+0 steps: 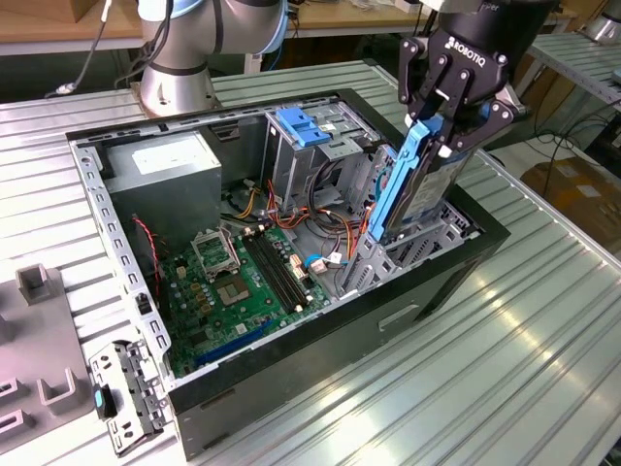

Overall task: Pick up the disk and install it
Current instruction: 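Insert the disk into the insertion slot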

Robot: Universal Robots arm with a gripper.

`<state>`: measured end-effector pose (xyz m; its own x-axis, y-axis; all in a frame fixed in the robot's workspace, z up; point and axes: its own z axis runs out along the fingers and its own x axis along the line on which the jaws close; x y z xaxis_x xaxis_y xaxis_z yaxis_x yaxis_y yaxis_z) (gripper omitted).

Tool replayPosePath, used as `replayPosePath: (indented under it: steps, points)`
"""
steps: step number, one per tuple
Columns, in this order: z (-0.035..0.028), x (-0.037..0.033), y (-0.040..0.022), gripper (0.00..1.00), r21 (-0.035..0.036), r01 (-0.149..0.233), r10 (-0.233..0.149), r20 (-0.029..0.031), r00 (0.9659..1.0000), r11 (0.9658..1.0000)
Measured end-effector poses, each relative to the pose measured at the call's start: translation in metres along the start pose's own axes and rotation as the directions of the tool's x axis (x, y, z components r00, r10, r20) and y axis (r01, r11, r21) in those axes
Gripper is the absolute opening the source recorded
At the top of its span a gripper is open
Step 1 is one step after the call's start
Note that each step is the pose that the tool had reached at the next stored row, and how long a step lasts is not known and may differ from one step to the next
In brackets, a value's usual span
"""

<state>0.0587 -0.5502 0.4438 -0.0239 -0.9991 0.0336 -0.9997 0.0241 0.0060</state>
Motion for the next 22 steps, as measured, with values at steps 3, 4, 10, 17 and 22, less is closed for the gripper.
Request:
replayPosePath:
  steps: [3, 4, 10, 17, 22]
  points:
    - [0.0004, 0.0007, -0.0001, 0.37, -0.0005, 0.000, 0.000, 0.0002, 1.0000, 1.0000]
    - [0.0005, 0.0013, -0.0001, 0.37, -0.0008, 0.000, 0.000, 0.0004, 1.0000, 1.0000]
    - [0.0012, 0.0028, -0.0001, 0.37, -0.0027, 0.000, 0.000, 0.0000, 1.0000, 1.0000]
    - [0.0091, 0.0026, -0.0004, 0.37, -0.0045, 0.000, 0.000, 0.0002, 1.0000, 1.0000]
    - [0.0138, 0.0025, -0.0007, 0.37, -0.0072, 0.000, 0.000, -0.0001, 1.0000, 1.0000]
